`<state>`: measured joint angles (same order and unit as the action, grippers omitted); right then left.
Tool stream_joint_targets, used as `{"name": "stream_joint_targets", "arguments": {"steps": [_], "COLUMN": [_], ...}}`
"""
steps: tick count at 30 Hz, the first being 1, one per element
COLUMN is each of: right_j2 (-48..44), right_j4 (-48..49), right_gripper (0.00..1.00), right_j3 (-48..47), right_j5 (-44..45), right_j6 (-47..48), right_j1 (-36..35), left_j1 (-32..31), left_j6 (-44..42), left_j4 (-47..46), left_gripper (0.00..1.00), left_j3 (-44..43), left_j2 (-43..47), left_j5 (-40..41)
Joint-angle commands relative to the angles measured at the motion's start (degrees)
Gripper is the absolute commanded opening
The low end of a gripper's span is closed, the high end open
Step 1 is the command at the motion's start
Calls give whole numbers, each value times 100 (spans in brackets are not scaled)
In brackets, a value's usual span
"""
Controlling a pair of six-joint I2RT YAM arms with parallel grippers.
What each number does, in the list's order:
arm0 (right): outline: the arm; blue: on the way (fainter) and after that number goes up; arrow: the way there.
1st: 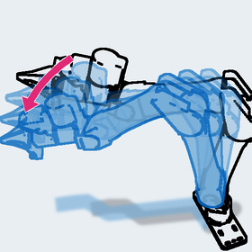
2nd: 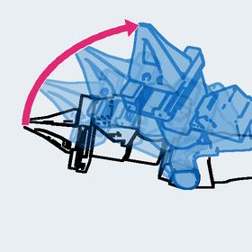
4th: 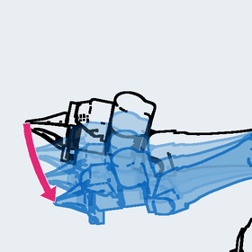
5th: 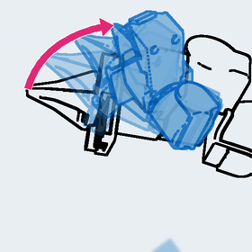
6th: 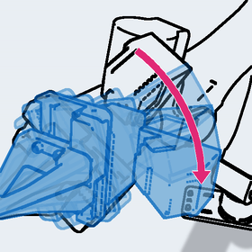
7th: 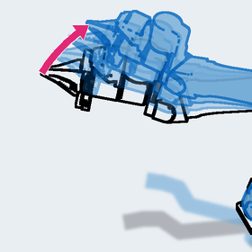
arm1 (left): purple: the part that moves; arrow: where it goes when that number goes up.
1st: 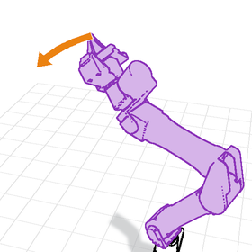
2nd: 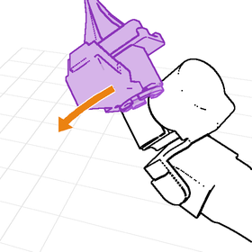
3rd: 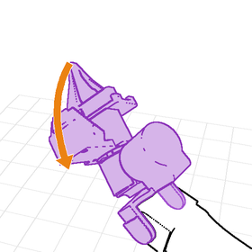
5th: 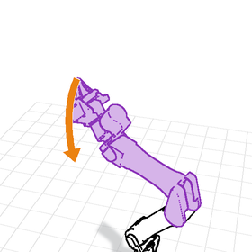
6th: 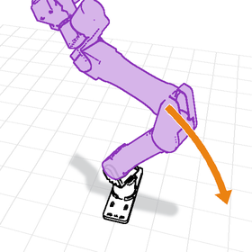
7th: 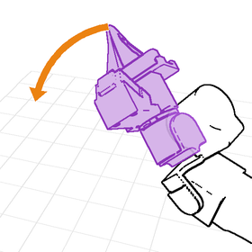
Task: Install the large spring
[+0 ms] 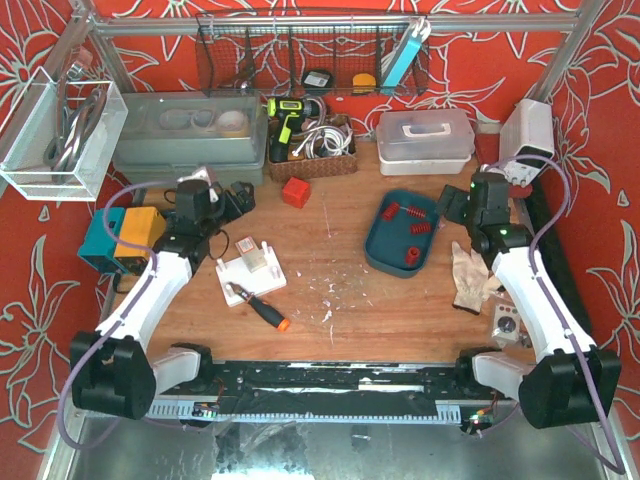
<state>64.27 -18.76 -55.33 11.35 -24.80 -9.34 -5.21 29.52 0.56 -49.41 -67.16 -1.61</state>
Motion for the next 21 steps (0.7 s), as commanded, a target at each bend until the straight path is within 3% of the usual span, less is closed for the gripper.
{"name": "stream_joint_targets", "arguments": {"steps": [1,5,11,16,21], "right_j2": [166,172,-277,-658,-868], "right_j4": [-905,-836,-807,-442,-242], "right_gripper": [99,99,99,99,99], "right_j3": [-74,122,474,917,1178], "right_j5": [-1215,-1954,-1316,-884,-643], "right_j6": [-616,-571,-32,-63,-152], "right_j1": [12,-235,-1281,-1644,-1675], "left_j1": [120,117,-61,-199,-263], "left_j6": [758,927,1096,1402,1469], "left_j4": [479,1319,2077,2445,2656], "left_gripper": [100,100,95,73,61], "left_j3": [443,248,219,67,-315], "left_j2": [459,370,176,-254,-963], "left_j5": [-856,-266,329,1131,1294]}}
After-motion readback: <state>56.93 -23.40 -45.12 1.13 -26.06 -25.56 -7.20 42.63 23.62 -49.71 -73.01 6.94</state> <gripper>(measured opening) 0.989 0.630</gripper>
